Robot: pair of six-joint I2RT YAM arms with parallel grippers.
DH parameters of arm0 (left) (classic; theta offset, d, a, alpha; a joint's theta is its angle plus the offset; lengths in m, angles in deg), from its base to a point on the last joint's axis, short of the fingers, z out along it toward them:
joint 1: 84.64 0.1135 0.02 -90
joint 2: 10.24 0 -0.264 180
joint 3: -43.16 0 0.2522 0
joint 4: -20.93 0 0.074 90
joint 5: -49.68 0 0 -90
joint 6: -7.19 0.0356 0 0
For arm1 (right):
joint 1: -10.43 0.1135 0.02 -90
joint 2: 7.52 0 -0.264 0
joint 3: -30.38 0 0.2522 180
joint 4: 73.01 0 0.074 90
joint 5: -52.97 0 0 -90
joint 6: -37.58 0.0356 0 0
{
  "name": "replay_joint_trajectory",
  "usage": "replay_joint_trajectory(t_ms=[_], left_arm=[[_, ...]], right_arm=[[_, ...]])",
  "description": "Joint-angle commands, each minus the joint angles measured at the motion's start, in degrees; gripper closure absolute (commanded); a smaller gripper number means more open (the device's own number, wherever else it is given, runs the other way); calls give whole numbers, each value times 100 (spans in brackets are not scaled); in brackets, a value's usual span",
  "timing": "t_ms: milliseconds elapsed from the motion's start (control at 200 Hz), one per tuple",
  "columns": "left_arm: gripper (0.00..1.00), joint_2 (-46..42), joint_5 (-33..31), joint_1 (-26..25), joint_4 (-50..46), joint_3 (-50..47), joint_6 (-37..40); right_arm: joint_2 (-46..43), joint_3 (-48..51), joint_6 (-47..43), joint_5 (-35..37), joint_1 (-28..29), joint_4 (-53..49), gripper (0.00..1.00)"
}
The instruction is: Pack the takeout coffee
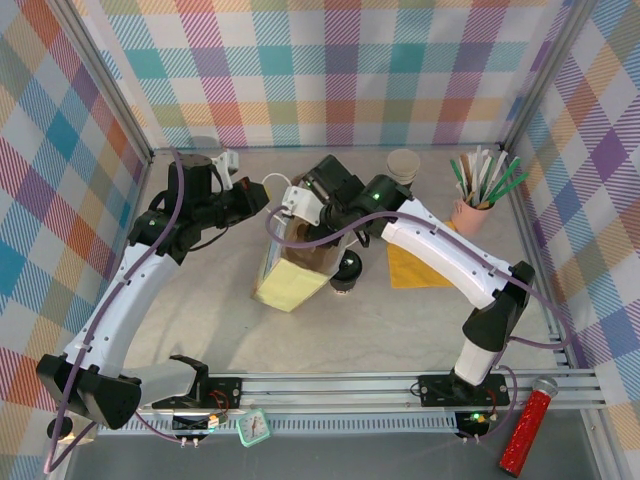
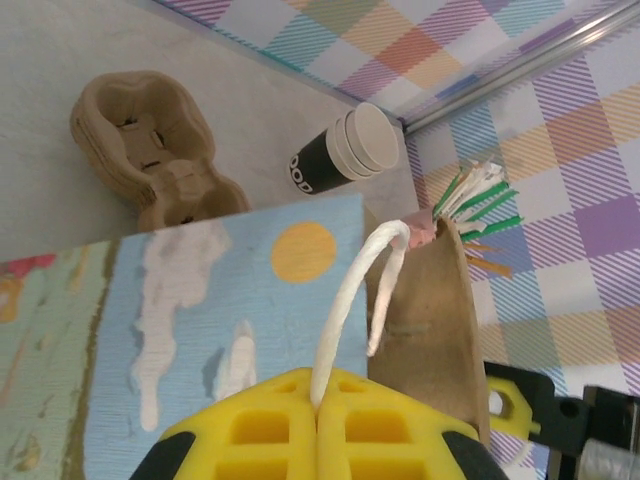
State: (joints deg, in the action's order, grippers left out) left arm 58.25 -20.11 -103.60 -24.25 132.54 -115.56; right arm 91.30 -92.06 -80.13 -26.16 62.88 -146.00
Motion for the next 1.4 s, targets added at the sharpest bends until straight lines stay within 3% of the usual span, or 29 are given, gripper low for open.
replay_joint_trajectory(t_ms=[0, 265, 1225, 1395], left_arm=[[100, -125, -207, 59, -83, -18, 2], [100, -197, -428, 59, -87, -109, -94], [100, -263, -315, 59, 90, -217, -188], [100, -242, -375, 59, 103, -266, -205]], right_arm=[[-243, 46, 114, -335, 46, -265, 53], [-185, 102, 171, -668, 46, -362, 53], [517, -360, 799, -1072, 46, -501, 54], [316, -205, 916, -1175, 124, -232, 56]])
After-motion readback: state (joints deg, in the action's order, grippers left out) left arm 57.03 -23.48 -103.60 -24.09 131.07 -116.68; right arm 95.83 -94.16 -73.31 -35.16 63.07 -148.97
